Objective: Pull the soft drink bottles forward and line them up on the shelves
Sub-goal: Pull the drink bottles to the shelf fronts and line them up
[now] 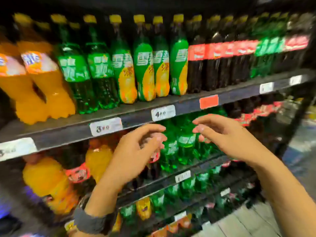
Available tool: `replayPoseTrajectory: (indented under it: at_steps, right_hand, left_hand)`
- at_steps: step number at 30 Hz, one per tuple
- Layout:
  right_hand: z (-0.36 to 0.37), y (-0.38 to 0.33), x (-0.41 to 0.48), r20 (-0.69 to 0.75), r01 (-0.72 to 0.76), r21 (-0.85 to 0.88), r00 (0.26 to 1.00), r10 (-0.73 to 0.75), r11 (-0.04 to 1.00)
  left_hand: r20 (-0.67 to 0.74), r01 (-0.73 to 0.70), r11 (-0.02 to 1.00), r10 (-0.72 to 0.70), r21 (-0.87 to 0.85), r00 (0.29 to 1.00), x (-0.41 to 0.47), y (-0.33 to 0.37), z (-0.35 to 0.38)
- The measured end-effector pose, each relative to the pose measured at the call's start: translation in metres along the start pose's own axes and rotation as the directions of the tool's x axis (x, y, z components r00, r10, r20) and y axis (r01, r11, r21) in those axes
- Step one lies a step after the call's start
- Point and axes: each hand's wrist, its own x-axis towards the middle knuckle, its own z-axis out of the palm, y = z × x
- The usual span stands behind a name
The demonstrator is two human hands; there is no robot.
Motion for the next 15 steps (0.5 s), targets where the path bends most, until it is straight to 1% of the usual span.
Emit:
replayPoseTrajectory:
  at_steps: [3, 5, 8, 11, 13, 15]
  right_hand:
    - [0.013, 0.051, -0.043, 0.081, -0.141, -0.068, 0.986, 0.147, 0.988]
    - [0.016, 0.076, -0.072, 0.133, -0.208, -0.129, 0.965, 0.225, 0.970]
    - [0.008, 0.099, -0.104, 0.172, -0.302, -0.100, 0.933, 0.315, 0.948]
    - [-0.007, 0.109, -0.112, 0.191, -0.315, -0.077, 0.927, 0.324, 0.946]
    - [-0.015, 0.110, -0.103, 0.207, -0.291, -0.041, 0.934, 0.293, 0.956]
    - [-0.022, 0.105, -0.086, 0.193, -0.258, -0.015, 0.947, 0.256, 0.966]
  left_hand:
    - [0.076, 0.143, 0.990, -0.142, -0.016, 0.987, -0.022, -0.030, 0.038]
    - [0.096, 0.222, 0.975, -0.220, -0.012, 0.971, -0.035, -0.044, 0.057]
    - [0.056, 0.300, 0.952, -0.297, -0.062, 0.953, -0.046, -0.052, 0.077]
    - [0.004, 0.298, 0.952, -0.298, -0.069, 0.955, -0.043, -0.050, 0.088]
    - [-0.021, 0.267, 0.961, -0.269, -0.072, 0.963, -0.033, -0.042, 0.091]
    - [-0.058, 0.249, 0.967, -0.252, -0.054, 0.966, -0.021, -0.030, 0.093]
